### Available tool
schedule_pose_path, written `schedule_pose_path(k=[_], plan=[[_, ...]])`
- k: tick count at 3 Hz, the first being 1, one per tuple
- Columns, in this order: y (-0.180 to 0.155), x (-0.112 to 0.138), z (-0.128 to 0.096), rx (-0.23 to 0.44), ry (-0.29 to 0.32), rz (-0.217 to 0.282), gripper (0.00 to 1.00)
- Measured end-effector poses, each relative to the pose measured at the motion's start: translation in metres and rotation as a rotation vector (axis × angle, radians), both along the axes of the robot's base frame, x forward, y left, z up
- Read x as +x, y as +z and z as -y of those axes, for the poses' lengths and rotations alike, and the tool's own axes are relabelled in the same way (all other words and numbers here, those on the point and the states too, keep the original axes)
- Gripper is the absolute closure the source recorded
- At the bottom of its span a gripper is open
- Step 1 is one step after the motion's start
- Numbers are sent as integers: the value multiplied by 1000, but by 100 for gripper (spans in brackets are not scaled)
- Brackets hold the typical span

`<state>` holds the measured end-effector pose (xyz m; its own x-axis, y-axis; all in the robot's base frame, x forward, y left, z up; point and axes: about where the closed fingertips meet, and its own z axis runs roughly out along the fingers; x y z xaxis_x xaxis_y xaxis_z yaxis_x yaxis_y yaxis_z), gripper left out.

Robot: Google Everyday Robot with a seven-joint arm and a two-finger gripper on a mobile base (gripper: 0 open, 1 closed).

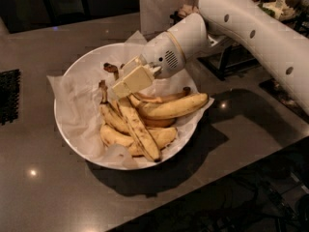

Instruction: Pick banana from white bowl

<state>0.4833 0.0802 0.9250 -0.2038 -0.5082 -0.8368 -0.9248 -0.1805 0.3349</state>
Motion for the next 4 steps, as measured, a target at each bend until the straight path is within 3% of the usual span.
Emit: schedule_pose_path(k=[1,2,3,4], plan=[[0,0,0,0,0,0,88],[2,1,2,9,-11,5,100],[25,3,8,31,-22,58,100],[75,-5,7,41,20,154,100]])
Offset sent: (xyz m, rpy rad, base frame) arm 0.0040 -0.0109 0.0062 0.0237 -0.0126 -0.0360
